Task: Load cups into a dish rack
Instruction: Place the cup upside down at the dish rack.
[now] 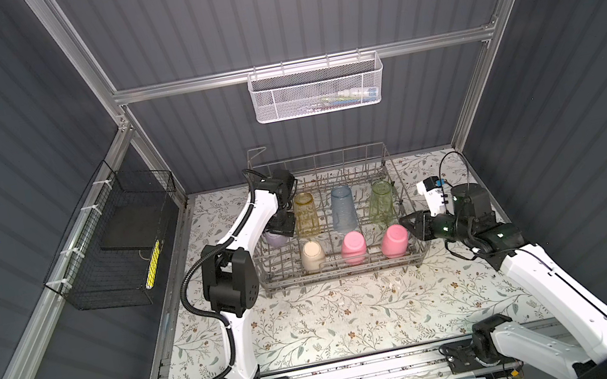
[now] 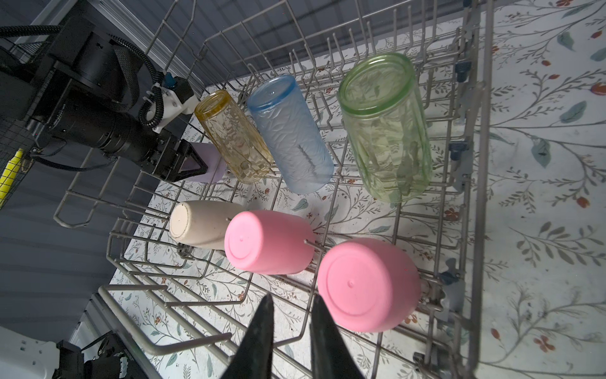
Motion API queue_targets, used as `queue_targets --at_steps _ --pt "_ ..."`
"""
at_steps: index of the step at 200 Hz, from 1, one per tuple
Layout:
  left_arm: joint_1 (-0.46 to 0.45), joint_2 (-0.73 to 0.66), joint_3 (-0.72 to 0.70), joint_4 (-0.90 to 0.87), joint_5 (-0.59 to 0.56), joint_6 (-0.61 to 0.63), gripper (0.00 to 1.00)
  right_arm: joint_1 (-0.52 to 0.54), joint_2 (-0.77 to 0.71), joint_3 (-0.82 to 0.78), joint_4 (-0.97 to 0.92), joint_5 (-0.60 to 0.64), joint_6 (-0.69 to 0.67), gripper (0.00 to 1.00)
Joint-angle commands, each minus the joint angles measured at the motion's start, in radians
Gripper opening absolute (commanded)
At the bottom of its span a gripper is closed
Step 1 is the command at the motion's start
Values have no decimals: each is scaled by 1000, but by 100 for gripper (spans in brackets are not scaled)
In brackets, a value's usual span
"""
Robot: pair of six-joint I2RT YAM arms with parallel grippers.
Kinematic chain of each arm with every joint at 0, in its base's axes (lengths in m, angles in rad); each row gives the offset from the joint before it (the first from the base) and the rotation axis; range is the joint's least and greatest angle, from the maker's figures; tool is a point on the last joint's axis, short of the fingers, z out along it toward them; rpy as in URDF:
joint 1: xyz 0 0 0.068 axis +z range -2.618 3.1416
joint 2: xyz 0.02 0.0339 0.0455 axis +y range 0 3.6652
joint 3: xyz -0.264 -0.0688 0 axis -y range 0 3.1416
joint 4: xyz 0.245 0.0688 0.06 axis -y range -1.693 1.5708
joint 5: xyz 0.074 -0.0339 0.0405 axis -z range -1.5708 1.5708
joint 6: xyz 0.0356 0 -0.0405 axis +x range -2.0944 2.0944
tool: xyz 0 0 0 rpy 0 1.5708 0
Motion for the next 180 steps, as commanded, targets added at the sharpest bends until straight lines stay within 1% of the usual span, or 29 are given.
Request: queue_targets --at_steps 1,98,147,180 --pt "18 44 24 -14 61 25 68 -3 2 -13 21 -16 9 23" --pt "43 105 80 -11 56 48 72 -3 18 -15 30 -34 10 23" --pt "46 100 83 4 79 42 71 -3 26 -9 32 -39 10 23" --pt "46 99 106 -17 126 52 68 -3 38 -4 37 -51 16 23"
